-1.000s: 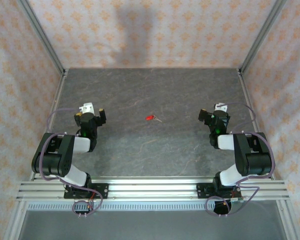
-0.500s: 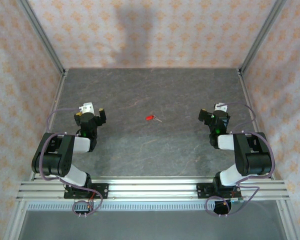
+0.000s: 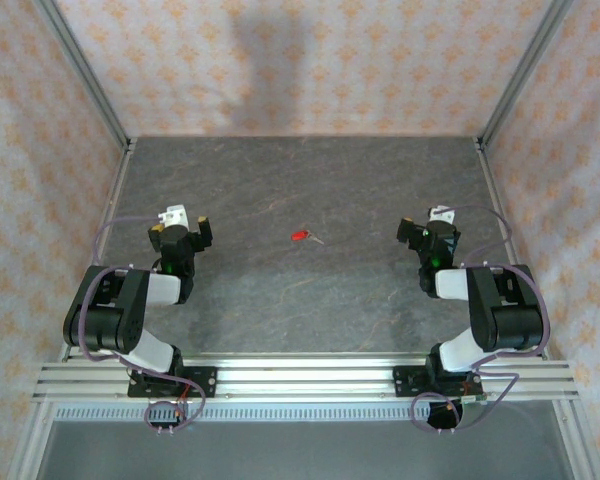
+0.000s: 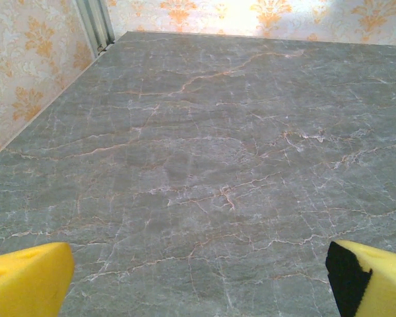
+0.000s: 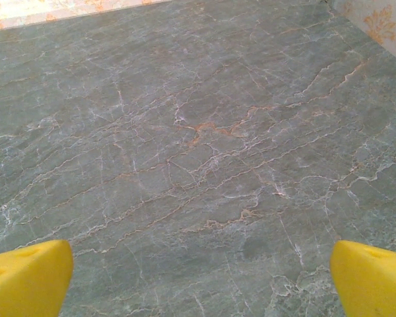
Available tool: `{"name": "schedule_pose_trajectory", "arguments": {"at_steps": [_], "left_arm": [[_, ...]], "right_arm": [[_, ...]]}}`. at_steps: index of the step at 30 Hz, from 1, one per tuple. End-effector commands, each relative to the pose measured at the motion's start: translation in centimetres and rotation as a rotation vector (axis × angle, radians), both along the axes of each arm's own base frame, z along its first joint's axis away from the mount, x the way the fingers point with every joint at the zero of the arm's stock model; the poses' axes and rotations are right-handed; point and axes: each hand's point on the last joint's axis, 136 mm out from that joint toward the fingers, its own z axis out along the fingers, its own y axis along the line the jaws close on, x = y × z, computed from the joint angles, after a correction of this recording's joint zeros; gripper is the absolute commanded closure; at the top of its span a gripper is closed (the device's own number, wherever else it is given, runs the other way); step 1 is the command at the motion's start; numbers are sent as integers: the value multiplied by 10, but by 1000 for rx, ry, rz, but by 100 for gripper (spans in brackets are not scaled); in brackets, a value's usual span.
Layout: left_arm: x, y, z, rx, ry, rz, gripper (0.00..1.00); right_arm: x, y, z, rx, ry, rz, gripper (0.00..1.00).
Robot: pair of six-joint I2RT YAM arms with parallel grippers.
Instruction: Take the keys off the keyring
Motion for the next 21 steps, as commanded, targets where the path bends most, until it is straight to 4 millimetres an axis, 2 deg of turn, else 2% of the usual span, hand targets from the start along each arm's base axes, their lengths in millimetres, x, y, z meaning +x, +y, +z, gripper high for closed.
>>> {"name": "schedule_pose_trajectory", "arguments": {"at_steps": [1, 8, 11, 14, 17, 20, 21], "left_arm": [[7, -1, 10, 26, -29, 2, 0], [7, -2, 12, 27, -35, -5, 0], [6, -7, 22, 26, -25, -40, 0], [4, 2, 39, 26, -2, 22, 0], [6, 4, 57, 25, -6, 34, 0], [5, 7, 92, -108, -133, 83, 0], [6, 5, 106, -188, -191, 75, 0]], "right_arm": [[7, -7, 11, -22, -38, -28, 1], [7, -10, 13, -25, -38, -47, 1], [5, -22, 31, -33, -12, -121, 1], [4, -24, 52, -35, -8, -139, 1], [4, -26, 78, 24, -55, -173, 1], [7, -14, 107, 130, -97, -140, 1], [6, -16, 116, 187, -103, -181, 1]]}}
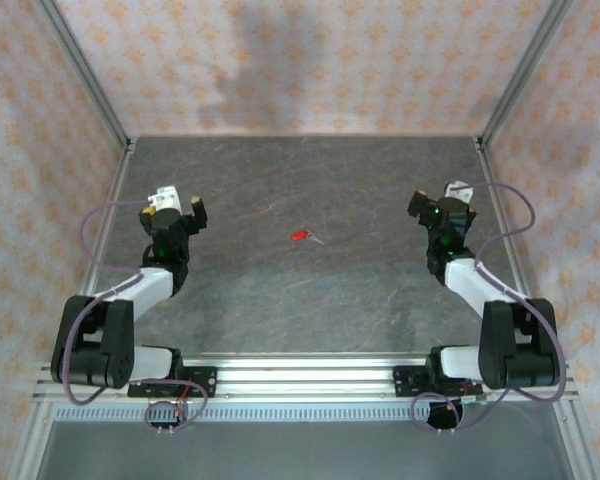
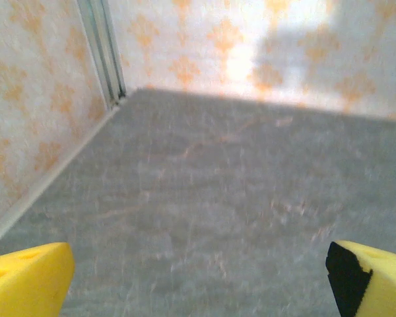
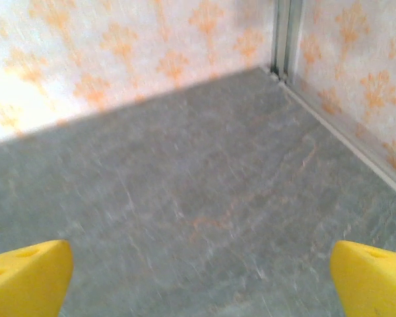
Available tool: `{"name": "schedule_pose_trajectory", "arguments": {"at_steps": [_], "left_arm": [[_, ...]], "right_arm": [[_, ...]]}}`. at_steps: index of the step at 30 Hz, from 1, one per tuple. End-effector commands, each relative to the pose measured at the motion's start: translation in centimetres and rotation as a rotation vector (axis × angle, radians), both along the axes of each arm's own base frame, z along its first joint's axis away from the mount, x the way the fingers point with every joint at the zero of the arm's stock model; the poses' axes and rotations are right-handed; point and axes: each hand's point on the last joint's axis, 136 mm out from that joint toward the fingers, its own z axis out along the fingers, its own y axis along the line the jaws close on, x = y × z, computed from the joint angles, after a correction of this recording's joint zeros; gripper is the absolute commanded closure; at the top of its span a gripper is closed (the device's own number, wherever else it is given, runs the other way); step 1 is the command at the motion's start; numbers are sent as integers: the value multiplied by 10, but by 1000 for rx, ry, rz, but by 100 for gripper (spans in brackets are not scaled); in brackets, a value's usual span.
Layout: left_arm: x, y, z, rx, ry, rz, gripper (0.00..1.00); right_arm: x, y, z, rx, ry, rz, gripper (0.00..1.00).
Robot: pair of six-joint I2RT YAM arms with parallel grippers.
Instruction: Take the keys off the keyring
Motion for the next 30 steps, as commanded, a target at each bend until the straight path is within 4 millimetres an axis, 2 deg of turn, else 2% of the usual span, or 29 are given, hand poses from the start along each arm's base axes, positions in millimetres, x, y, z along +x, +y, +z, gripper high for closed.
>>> {"name": "schedule_pose_trajectory", "arguments": {"at_steps": [1, 2, 3, 4, 7, 10, 13, 16, 19, 21, 26, 30], "left_arm": [[-3, 0, 34, -230, -122, 26, 0], [-3, -3, 43, -320, -153, 26, 0], [-2, -9, 52, -392, -170, -1, 0], [0, -16, 59, -441, -177, -35, 0], [8, -46, 80, -544, -173, -198, 0], [15, -85, 90, -592, -135, -404, 19], [23, -119, 75, -536, 46, -501, 29], [27, -161, 58, -471, 212, -636, 36], [29, -197, 40, -449, 339, -749, 53], [29, -217, 29, -435, 401, -807, 56], [22, -264, 3, -353, 531, -938, 55], [13, -292, -29, -224, 681, -1008, 54]], "right_arm": [[-11, -9, 16, 211, 30, -136, 1], [-21, -21, 14, 284, 73, -259, 1], [-19, -16, 15, 328, 111, -235, 1], [-13, -6, 16, 343, 141, -170, 0], [-5, 27, 24, 419, 195, -3, 10], [-11, 49, 32, 504, 224, 96, 17], [-23, 66, 32, 563, 275, 166, 22], [-39, 83, 27, 606, 341, 233, 27], [-54, 96, 16, 626, 412, 284, 30], [-66, 103, 19, 627, 420, 324, 31], [-87, 116, 9, 621, 457, 375, 30], [-96, 119, -2, 607, 490, 387, 31]]}}
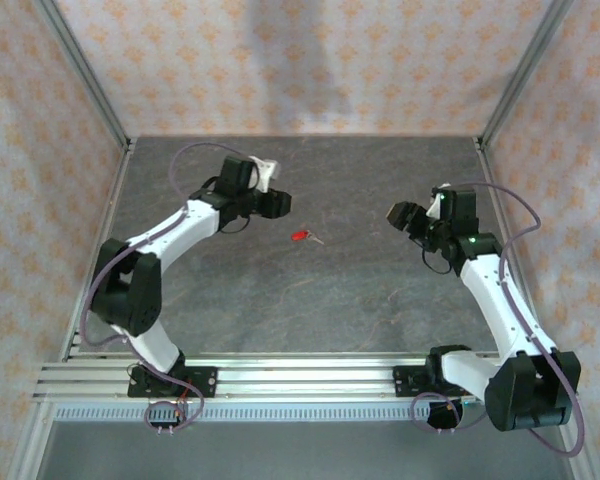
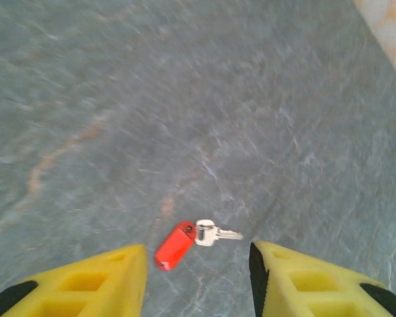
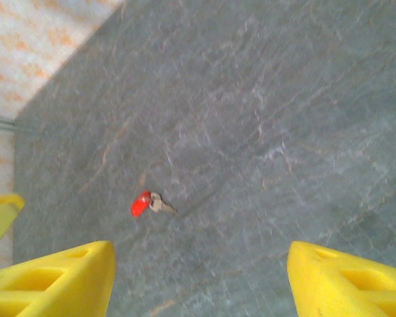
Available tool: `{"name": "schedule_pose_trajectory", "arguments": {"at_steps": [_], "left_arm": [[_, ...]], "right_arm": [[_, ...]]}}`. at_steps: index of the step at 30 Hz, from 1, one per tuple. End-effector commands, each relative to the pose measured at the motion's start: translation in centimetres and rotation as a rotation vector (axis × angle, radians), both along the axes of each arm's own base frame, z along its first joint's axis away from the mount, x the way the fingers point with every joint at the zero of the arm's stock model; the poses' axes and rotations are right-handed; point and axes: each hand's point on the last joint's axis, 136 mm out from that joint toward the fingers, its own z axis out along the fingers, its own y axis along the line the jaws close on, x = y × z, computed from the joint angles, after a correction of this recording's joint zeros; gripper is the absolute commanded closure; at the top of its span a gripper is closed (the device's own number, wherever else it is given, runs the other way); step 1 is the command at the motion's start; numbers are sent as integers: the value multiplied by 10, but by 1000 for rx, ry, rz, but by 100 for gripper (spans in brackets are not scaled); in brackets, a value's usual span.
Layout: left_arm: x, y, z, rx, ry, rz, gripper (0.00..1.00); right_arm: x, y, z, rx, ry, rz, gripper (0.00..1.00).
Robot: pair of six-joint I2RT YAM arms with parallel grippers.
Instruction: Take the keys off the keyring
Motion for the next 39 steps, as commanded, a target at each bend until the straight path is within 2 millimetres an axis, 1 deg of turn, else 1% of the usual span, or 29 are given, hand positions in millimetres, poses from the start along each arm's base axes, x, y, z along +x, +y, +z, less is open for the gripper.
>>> {"name": "schedule_pose_trajectory", "arguments": {"at_steps": [1, 4, 7, 10, 13, 17, 30, 33, 39], "left_arm": [[-18, -22, -22, 147, 55, -163, 54], [-19, -33, -43, 225, 93, -218, 58], [-18, -40, -62, 285, 121, -250, 58], [-17, -46, -70, 324, 124, -276, 55], [-14, -48, -78, 362, 125, -288, 49], [-10, -49, -91, 422, 127, -301, 48], [0, -57, -109, 488, 135, -353, 47], [2, -58, -116, 507, 157, -361, 48], [5, -58, -121, 519, 161, -369, 53]], "right_arm": [[-16, 5, -15, -9, 47, 43, 30], [-20, 5, -18, -10, 50, 46, 30], [-24, 7, -19, -10, 51, 52, 30], [-27, 6, -20, -17, 53, 53, 30], [-29, 6, -21, -23, 54, 54, 30], [-30, 6, -23, -22, 60, 56, 29], [-31, 5, -26, -29, 68, 57, 29], [-32, 5, -26, -30, 69, 57, 29], [-31, 5, -25, -34, 65, 56, 28]]}}
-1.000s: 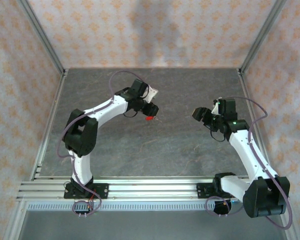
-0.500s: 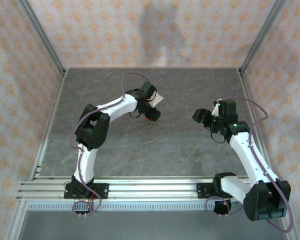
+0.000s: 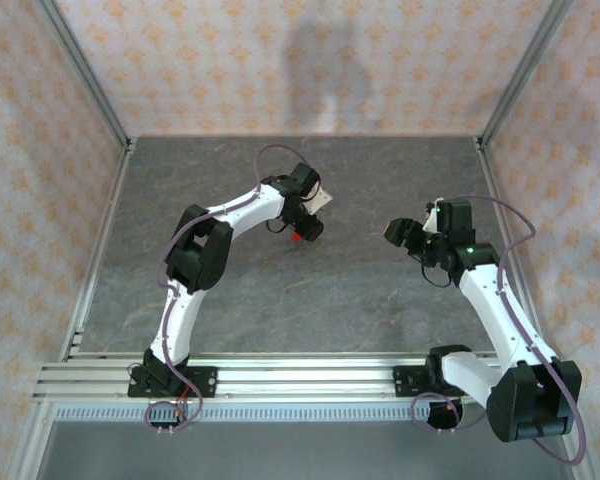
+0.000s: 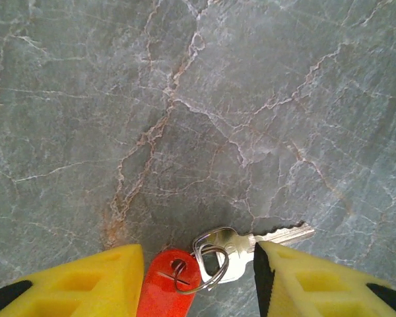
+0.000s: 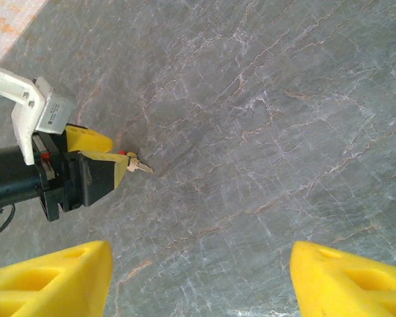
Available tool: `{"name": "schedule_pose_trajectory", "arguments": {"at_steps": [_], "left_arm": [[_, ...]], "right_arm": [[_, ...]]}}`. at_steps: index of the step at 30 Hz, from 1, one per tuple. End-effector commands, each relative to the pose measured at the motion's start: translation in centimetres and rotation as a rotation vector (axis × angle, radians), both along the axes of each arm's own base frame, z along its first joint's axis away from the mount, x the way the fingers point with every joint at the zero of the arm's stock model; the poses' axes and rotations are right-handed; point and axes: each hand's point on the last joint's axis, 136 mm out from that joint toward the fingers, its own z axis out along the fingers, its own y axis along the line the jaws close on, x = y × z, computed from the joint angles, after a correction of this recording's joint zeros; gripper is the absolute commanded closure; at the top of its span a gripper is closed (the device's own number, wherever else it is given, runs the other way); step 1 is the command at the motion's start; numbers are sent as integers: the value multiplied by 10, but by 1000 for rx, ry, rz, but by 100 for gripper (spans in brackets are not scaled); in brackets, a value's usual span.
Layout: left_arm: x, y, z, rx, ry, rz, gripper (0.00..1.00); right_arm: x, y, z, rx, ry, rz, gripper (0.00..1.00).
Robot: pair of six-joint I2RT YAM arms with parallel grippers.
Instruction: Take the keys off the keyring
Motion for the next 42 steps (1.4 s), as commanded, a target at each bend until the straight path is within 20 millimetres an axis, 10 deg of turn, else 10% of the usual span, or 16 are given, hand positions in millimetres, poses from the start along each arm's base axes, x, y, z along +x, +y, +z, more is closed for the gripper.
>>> {"name": "schedule_pose_trajectory", "arguments": {"at_steps": [1, 26, 42], "left_arm": [[-2, 2, -2, 46, 12, -26, 53], [-3, 4, -5, 78, 32, -40, 84], [-6, 21, 52, 87, -32, 84, 96]], "right_arm": [[-4, 1, -2, -15, 2, 16, 28], [-5, 2, -1, -13, -3, 18, 28], [-5, 9, 4, 15, -17, 47, 27]]}}
